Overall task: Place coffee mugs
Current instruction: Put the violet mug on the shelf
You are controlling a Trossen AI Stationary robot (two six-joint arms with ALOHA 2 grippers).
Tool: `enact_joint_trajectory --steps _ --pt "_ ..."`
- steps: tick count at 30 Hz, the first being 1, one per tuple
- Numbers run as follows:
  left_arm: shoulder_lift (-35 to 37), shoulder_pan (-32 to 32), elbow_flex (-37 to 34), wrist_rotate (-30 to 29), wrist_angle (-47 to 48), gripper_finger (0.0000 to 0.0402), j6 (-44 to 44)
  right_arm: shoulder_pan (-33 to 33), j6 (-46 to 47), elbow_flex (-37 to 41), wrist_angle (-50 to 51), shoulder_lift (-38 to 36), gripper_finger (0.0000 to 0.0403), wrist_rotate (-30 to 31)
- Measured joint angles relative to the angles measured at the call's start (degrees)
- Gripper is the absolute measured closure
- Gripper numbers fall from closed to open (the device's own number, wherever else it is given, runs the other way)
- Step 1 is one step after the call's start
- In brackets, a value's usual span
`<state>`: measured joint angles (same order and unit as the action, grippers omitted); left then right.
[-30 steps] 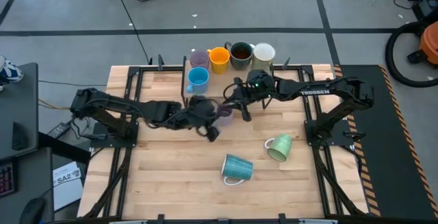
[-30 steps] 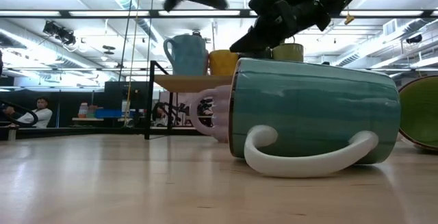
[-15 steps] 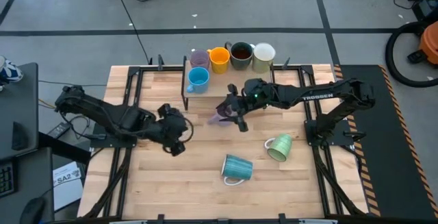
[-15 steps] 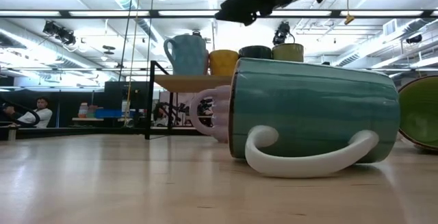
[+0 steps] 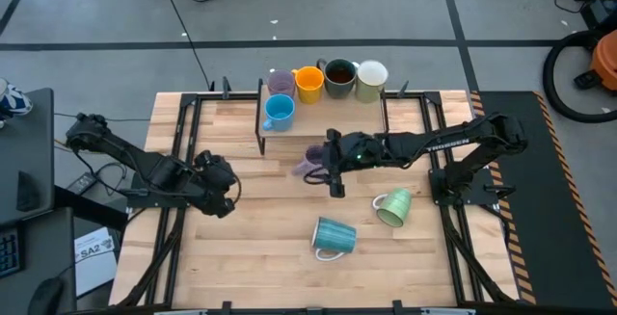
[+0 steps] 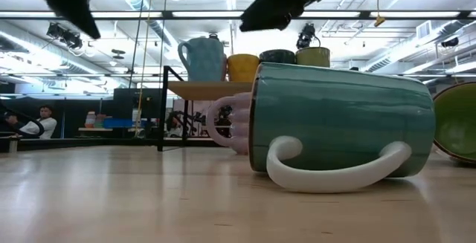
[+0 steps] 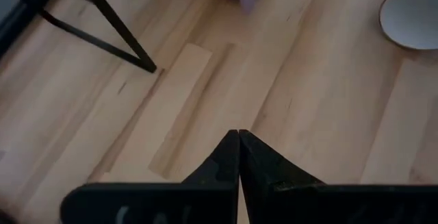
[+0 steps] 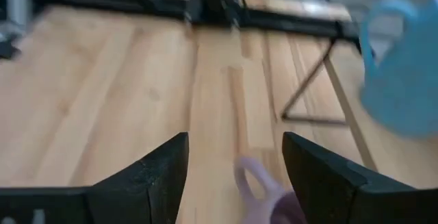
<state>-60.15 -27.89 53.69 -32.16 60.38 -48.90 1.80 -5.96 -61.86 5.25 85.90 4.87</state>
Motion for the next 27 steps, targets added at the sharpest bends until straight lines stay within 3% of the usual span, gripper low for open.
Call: enact_joint_trajectory --steps 5,9,18,27 --pt "4.71 0.78 -8.02 0.21 -7.08 0.0393 0.03 0.38 1.68 -3.91 8.01 3.74 0.016 5.02" --pt "5.99 1.04 -11.31 1.27 -10.72 0.0393 0.05 0.31 -0.61 -9.89 16.93 10.15 0.0161 5.33" --pt "5.83 1.04 -11.94 1.64 -13.49 0.0393 1.78 -0.65 -2.6 -22.15 34.24 22.24 0.0162 9.92" --pt "5.8 1.02 -11.94 1.62 -14.02 0.0393 2.45 -1.24 -2.83 -23.54 36.86 27.03 0.0168 10.3"
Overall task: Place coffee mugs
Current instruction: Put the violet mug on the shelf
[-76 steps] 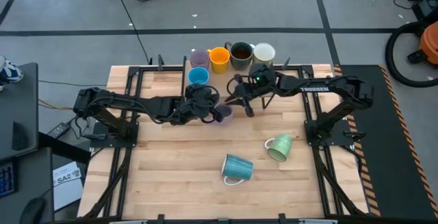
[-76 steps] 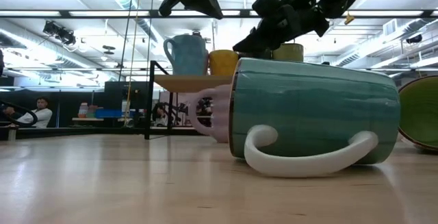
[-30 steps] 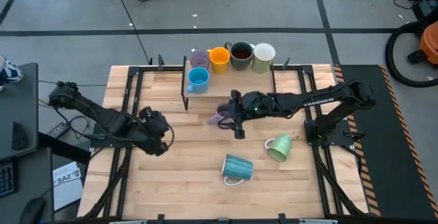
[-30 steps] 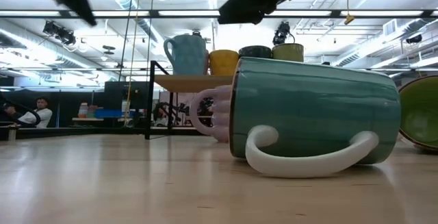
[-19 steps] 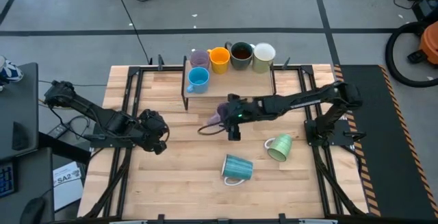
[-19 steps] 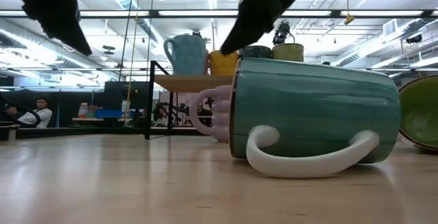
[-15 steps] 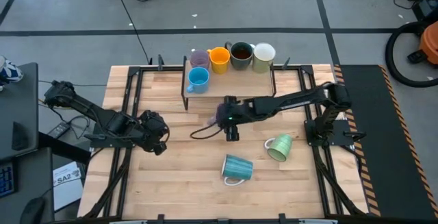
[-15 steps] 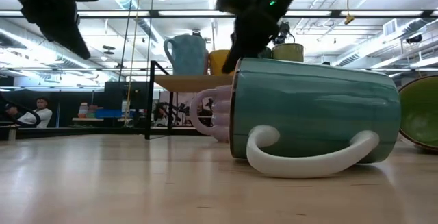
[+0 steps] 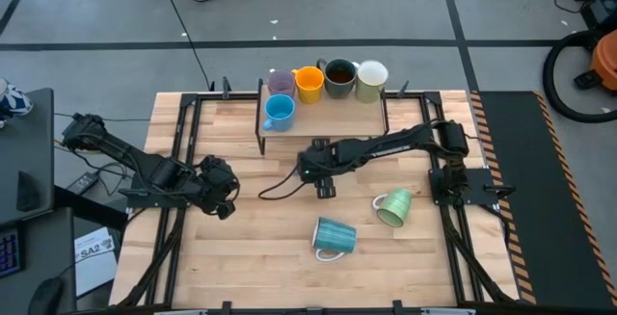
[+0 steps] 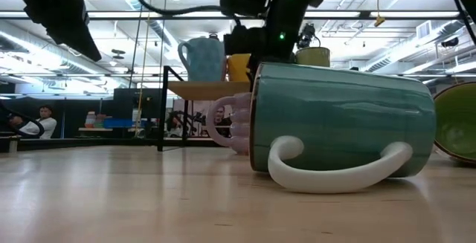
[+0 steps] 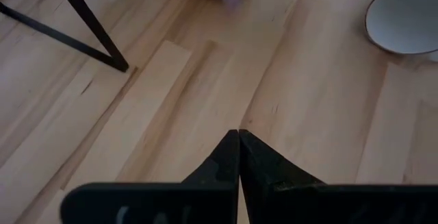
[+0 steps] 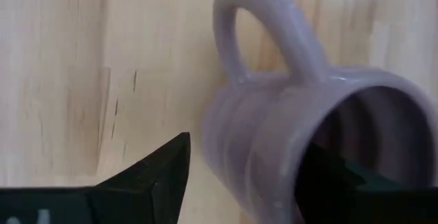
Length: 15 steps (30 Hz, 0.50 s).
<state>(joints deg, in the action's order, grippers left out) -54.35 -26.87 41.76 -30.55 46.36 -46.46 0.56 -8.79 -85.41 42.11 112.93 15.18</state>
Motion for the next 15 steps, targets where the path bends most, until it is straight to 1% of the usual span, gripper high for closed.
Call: enact_joint_trajectory --steps 4,9,13,14,15 --pt "0.0 0.02 0.0 -0.02 -0.28 0.0393 0.59 0.04 -0.41 0.0 0.3 0.48 0.0202 -0.07" --pt "0.0 0.02 0.0 -0.02 -0.58 0.0393 0.61 0.11 -0.41 0.0 0.06 0.36 0.0279 -0.1" --pt "0.0 0.02 0.02 -0.02 -0.65 0.0393 0.63 0.13 -1.62 0.17 0.98 0.41 0.035 -2.99" --pt "0.0 0.02 0.02 -0.02 -0.65 0.0393 0.63 0.13 -1.84 0.17 1.13 0.41 0.0364 -4.17" --pt "0.0 0.02 0.02 -0.02 -0.68 0.0393 0.65 0.11 -2.07 0.08 0.31 0.41 0.0366 -5.47"
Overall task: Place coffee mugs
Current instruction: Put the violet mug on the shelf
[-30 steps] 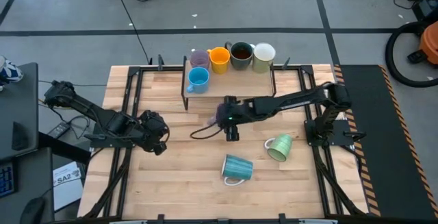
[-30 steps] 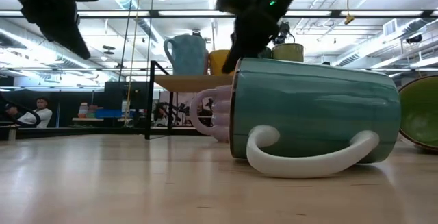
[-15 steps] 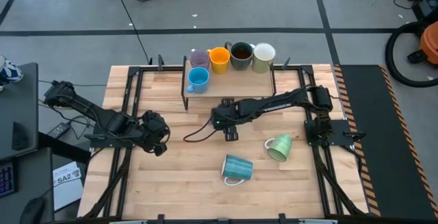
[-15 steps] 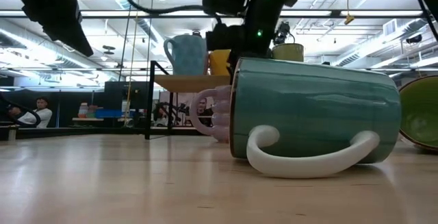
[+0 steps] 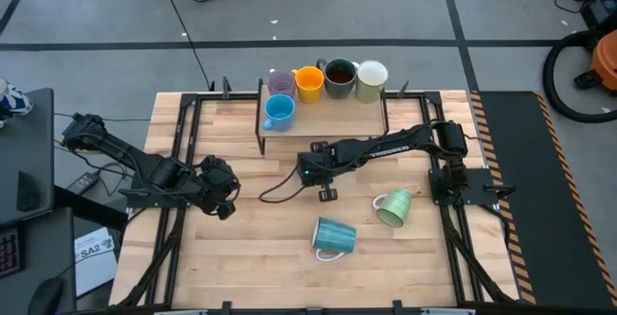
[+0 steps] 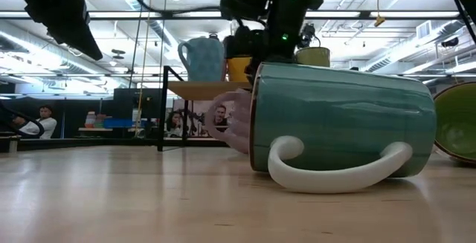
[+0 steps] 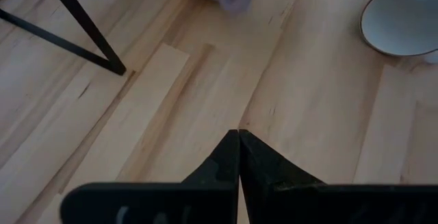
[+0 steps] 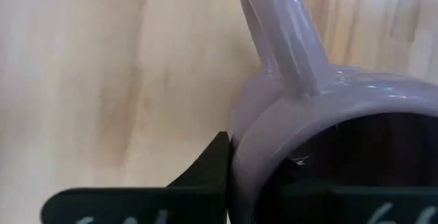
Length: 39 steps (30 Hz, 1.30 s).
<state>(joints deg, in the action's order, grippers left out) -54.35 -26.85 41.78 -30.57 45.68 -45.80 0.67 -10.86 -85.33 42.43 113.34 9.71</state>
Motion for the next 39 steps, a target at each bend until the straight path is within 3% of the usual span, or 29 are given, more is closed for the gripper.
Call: enact_joint_trajectory --steps 13,23,30,39 --pt "0.0 0.0 0.0 0.0 -0.06 0.0393 0.0 4.66 -6.96 -1.53 6.47 -4.66 0.0366 -4.61" --pt "0.0 0.0 0.02 -0.01 -0.08 0.0393 0.04 5.77 -11.05 -15.86 24.24 -8.82 0.0366 -4.78" --pt "0.0 0.0 0.02 0.0 -0.08 0.0393 0.07 2.94 -20.07 -26.61 29.3 -9.37 0.0364 -4.78" --pt "0.0 0.0 0.02 0.0 -0.08 0.0393 0.02 -4.8 -32.24 -30.7 30.38 -9.29 0.0363 -4.83"
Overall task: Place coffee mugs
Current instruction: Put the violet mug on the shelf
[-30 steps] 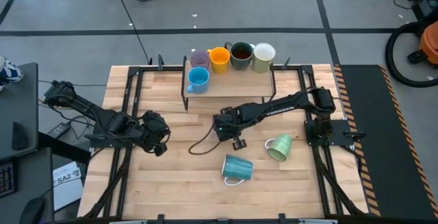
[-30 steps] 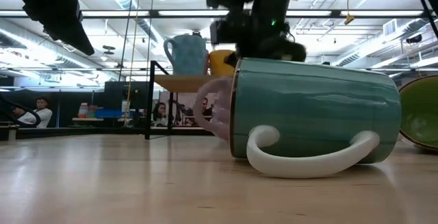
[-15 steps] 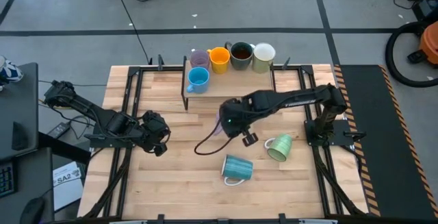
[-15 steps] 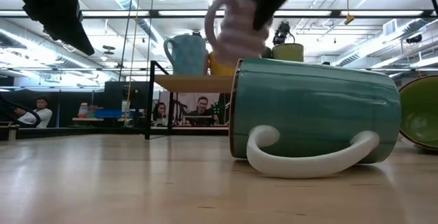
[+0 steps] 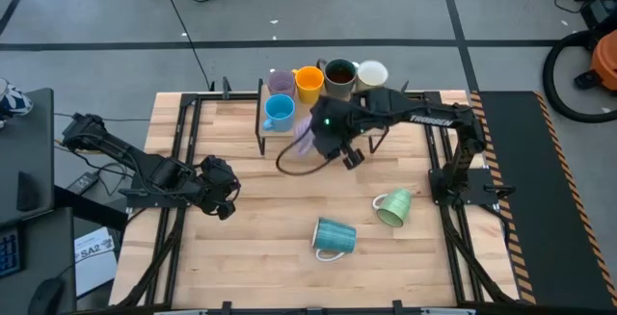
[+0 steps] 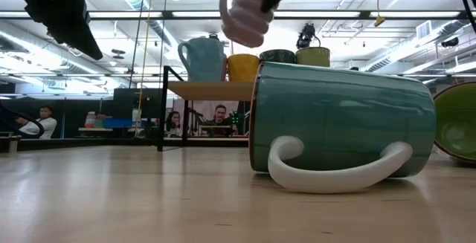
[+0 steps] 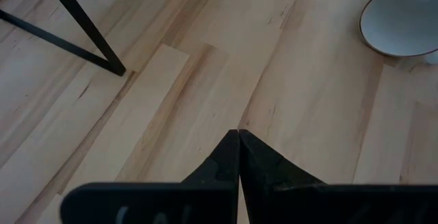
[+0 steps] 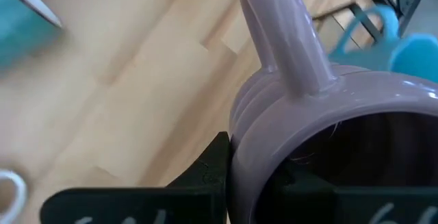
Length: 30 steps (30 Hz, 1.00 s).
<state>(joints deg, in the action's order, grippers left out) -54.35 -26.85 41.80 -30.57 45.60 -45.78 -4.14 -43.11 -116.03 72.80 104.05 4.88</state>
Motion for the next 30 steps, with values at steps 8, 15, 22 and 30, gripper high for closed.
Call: enact_joint_trajectory --steps 8,15,22,30 --pt "-0.02 0.0 0.02 -0.01 0.02 0.0393 -0.02 -8.28 -5.55 0.09 -0.03 0.87 0.0362 -5.26" --pt "-0.02 0.0 0.02 0.0 0.0 0.0393 -0.02 -12.99 -5.58 0.11 -0.77 0.87 0.0361 -11.98" --pt "-0.02 0.0 0.02 -0.02 -0.02 0.0393 0.0 -14.42 -5.99 0.17 -1.34 2.9 0.0361 -15.51" --pt "-0.02 0.0 0.02 -0.02 -0.43 0.0393 0.02 -14.41 -6.63 0.31 -2.62 6.35 0.036 -14.33"
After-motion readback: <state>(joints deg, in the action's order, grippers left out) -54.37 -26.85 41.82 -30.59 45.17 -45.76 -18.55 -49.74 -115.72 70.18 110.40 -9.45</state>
